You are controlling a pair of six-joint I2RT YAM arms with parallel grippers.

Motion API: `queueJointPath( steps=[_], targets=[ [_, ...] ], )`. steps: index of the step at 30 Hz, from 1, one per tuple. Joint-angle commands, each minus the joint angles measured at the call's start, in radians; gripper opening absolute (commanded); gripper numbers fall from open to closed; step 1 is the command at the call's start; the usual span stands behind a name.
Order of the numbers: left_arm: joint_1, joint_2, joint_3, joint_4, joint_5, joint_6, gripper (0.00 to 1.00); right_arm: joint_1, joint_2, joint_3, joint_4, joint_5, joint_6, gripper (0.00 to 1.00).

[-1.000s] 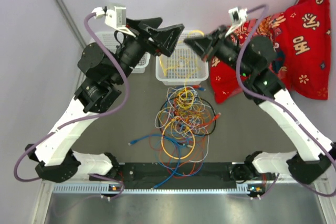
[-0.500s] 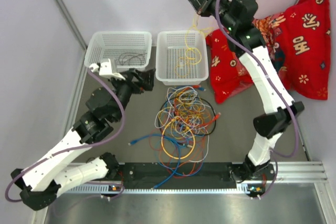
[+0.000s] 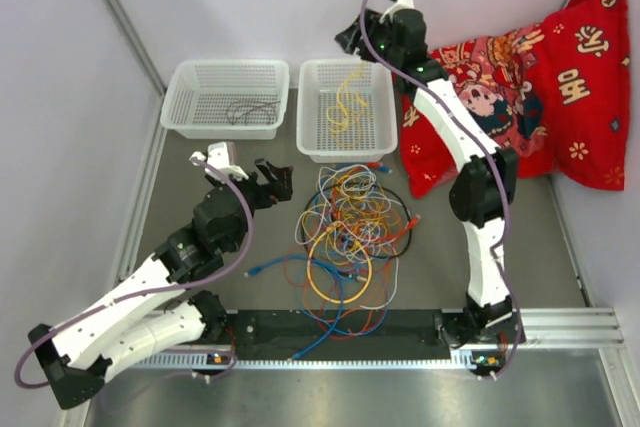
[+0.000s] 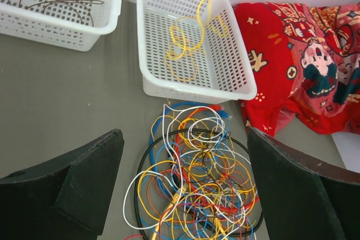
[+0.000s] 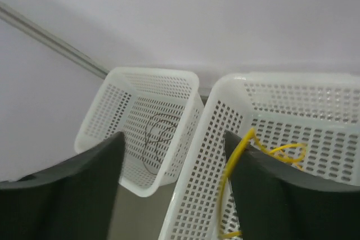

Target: Untangle the cables

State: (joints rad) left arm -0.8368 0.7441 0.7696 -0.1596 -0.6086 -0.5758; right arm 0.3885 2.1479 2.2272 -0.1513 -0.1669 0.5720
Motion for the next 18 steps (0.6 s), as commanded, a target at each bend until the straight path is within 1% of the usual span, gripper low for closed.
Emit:
queueJointPath(
  steps=[1,2,3,5,6,7,9,10,11,14,15,16,17,18],
  targets=[
    [0.002,-0.022,-0.03,-0.011,-0.028,-0.047,0.96,0.001,0.024,0.036,-0.004,-0.014,0.019,0.84],
    [0.002,-0.022,-0.032,-0.011,-0.028,-0.048,0.96,0.012,0.011,0.016,-0.017,0.001,0.008,0.97],
    [0.002,-0.02,-0.033,-0.012,-0.026,-0.053,0.96,0.018,-0.046,-0.012,-0.014,0.036,-0.006,0.99],
    [0.002,-0.012,-0.03,-0.014,-0.023,-0.055,0.97,0.036,-0.118,-0.133,0.021,0.073,-0.043,0.99],
    [0.001,-0.011,-0.029,-0.012,-0.017,-0.059,0.97,0.041,-0.202,-0.177,0.031,0.099,-0.053,0.99],
    [0.002,-0.003,-0.027,-0.012,-0.011,-0.062,0.97,0.049,-0.241,-0.258,0.038,0.11,-0.069,0.99],
    [0.002,0.008,-0.023,-0.014,0.0,-0.076,0.98,0.065,-0.327,-0.346,0.053,0.142,-0.083,0.99],
    [0.002,0.02,-0.018,-0.015,0.021,-0.079,0.98,0.07,-0.4,-0.435,0.061,0.151,-0.101,0.99],
    [0.002,0.029,-0.016,-0.015,0.03,-0.081,0.98,0.076,-0.423,-0.466,0.055,0.155,-0.115,0.99],
    [0.002,0.076,0.0,-0.044,0.073,-0.113,0.98,0.102,-0.468,-0.501,-0.091,0.211,-0.156,0.99],
    [0.002,0.09,0.008,-0.067,0.088,-0.131,0.98,0.108,-0.486,-0.556,-0.132,0.205,-0.153,0.99],
    [0.002,0.116,0.022,-0.08,0.101,-0.139,0.98,0.113,-0.511,-0.602,-0.129,0.198,-0.149,0.99],
    [0.002,0.127,0.029,-0.09,0.118,-0.148,0.98,0.121,-0.581,-0.66,-0.119,0.188,-0.144,0.99],
    [0.002,0.138,0.042,-0.116,0.122,-0.166,0.98,0.13,-0.62,-0.795,-0.094,0.185,-0.133,0.99]
  ],
)
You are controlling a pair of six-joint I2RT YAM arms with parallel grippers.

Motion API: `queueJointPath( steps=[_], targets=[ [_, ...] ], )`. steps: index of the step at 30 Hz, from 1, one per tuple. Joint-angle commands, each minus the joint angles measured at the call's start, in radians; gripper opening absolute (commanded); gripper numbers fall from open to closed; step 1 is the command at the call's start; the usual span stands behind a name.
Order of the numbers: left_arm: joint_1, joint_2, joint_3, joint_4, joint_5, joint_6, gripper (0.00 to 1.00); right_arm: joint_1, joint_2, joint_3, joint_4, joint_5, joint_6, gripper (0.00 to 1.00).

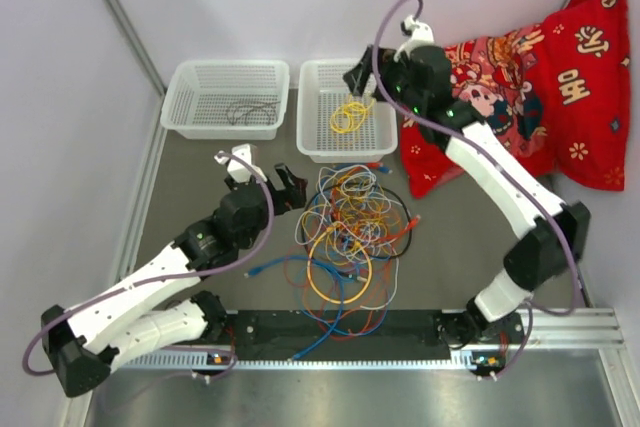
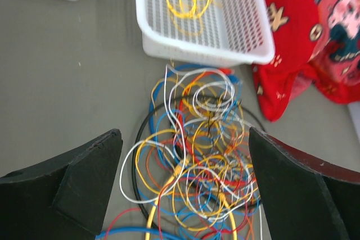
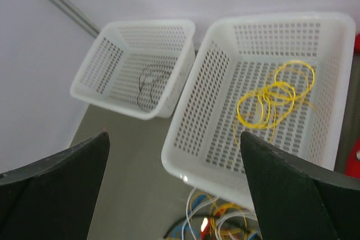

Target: Untangle the cables

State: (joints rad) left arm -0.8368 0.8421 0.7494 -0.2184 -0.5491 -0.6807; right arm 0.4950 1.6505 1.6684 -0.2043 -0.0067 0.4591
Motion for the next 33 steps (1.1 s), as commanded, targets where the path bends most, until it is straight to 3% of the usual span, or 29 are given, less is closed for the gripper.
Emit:
queueJointPath(
  steps=[1,6,7,10,16,27,30,31,33],
  targets=[
    [0.002,0.054,0.067,-0.065,0.067,-0.068,0.98,0.046,-0.159,-0.304,0.004,0.022,-0.016,0.98],
    [0.002,0.063,0.059,-0.088,0.08,-0.085,0.98,0.137,-0.371,-0.643,0.023,0.022,0.033,0.88],
    [0.002,0.06,0.057,-0.094,0.081,-0.088,0.98,0.154,-0.395,-0.682,0.028,0.022,0.038,0.8],
    [0.001,0.055,0.039,-0.101,0.104,-0.1,0.98,0.241,-0.492,-0.801,0.022,0.059,0.064,0.69],
    [0.002,0.048,-0.024,-0.124,0.199,-0.141,0.96,0.34,-0.593,-0.941,-0.049,0.149,0.11,0.74],
    [0.001,0.061,-0.061,-0.113,0.282,-0.184,0.92,0.338,-0.316,-0.882,-0.007,0.094,0.112,0.73],
    [0.001,0.058,-0.059,-0.133,0.288,-0.184,0.92,0.34,-0.273,-0.857,0.014,0.07,0.121,0.57],
    [0.001,0.054,-0.059,-0.137,0.287,-0.184,0.92,0.34,-0.267,-0.852,0.017,0.065,0.119,0.44],
    [-0.001,0.046,-0.065,-0.141,0.279,-0.183,0.92,0.34,-0.268,-0.84,0.026,0.053,0.116,0.33]
  ],
)
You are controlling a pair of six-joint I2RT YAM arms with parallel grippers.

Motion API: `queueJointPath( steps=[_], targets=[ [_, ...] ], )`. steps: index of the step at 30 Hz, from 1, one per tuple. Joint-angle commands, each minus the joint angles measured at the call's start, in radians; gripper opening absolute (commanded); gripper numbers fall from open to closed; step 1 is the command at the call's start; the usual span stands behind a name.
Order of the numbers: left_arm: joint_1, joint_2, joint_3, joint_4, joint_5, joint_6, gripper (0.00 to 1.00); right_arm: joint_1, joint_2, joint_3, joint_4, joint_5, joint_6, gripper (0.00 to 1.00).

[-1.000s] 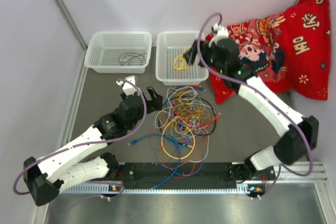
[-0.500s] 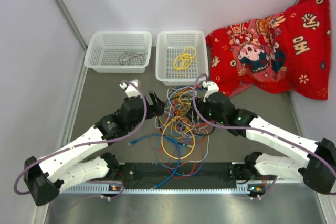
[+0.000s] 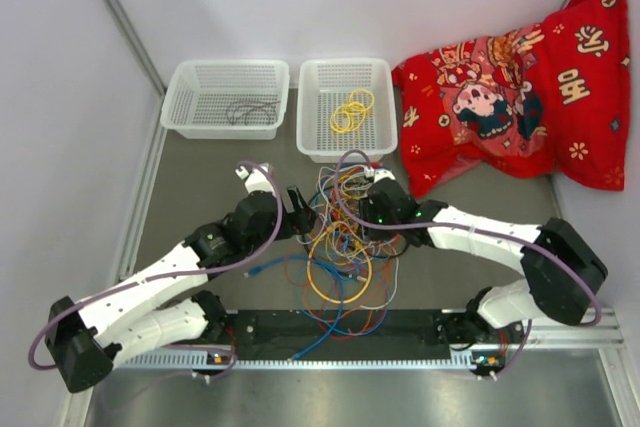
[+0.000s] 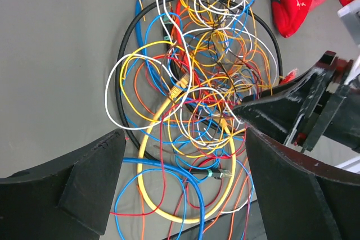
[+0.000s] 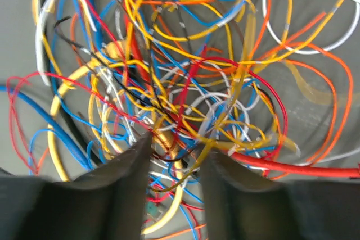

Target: Untangle the cables

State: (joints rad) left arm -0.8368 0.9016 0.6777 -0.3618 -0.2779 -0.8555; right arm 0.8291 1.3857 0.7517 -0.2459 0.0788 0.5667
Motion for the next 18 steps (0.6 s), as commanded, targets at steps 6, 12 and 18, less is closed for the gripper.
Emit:
queueJointPath(
  steps=[6,12,18],
  targets=[
    [0.001,-0.039,0.013,0.003,-0.018,0.015,0.92,0.013,-0.094,0.101,0.054,-0.027,-0.014,0.0],
    [0.002,-0.066,0.054,0.012,-0.079,0.091,0.92,0.085,-0.31,0.176,-0.022,0.055,-0.083,0.0],
    [0.002,-0.111,0.072,0.084,-0.175,0.197,0.94,0.11,-0.482,0.258,-0.122,0.108,-0.142,0.0]
  ],
)
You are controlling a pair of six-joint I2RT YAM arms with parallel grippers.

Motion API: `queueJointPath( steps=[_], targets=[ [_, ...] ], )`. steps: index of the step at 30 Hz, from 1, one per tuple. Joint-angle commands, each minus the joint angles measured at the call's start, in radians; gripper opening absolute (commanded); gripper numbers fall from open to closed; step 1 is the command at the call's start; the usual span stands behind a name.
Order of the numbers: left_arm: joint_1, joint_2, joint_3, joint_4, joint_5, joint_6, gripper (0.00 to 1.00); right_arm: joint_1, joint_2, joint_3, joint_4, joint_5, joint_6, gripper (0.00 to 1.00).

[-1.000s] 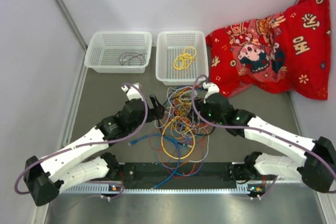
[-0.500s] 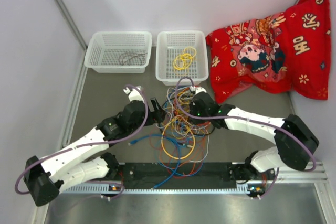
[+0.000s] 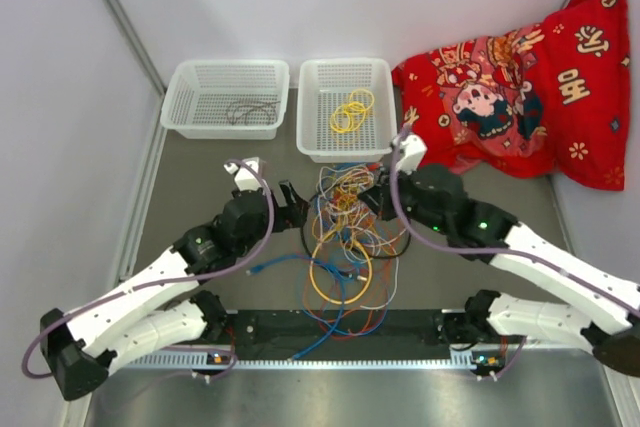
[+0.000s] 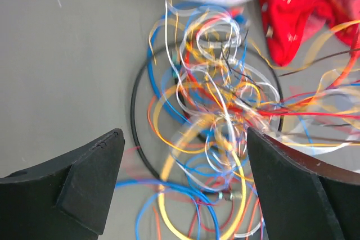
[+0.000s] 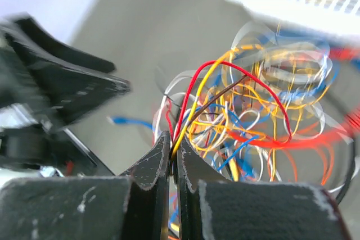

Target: Untangle the cables

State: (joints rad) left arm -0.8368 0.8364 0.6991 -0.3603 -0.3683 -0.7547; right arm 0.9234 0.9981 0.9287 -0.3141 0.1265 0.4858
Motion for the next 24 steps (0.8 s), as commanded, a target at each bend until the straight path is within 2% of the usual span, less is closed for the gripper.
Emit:
queueJointPath(
  steps=[1,8,11,12,14,17,24],
  targets=[
    [0.002,-0.051,0.053,0.107,-0.087,0.11,0.95,0.015,-0.11,0.085,-0.078,0.071,-0.062,0.0],
    [0.001,-0.072,0.047,0.234,-0.054,0.202,0.95,0.015,-0.213,0.056,-0.137,0.079,-0.041,0.0],
    [0.001,-0.054,0.024,0.352,0.06,0.239,0.92,0.014,-0.251,0.032,-0.114,0.047,-0.015,0.0],
    [0.002,-0.042,0.016,0.389,0.133,0.241,0.89,0.015,-0.263,0.025,-0.096,0.03,-0.007,0.0],
    [0.002,0.007,0.01,0.44,0.201,0.227,0.86,0.015,-0.299,0.007,-0.06,-0.028,0.006,0.0],
    [0.002,0.084,0.013,0.454,0.29,0.18,0.8,0.015,-0.328,0.013,-0.043,-0.031,0.007,0.0],
    [0.002,0.148,-0.065,0.504,0.338,0.072,0.75,0.015,-0.384,0.033,-0.157,0.085,-0.018,0.0]
  ],
)
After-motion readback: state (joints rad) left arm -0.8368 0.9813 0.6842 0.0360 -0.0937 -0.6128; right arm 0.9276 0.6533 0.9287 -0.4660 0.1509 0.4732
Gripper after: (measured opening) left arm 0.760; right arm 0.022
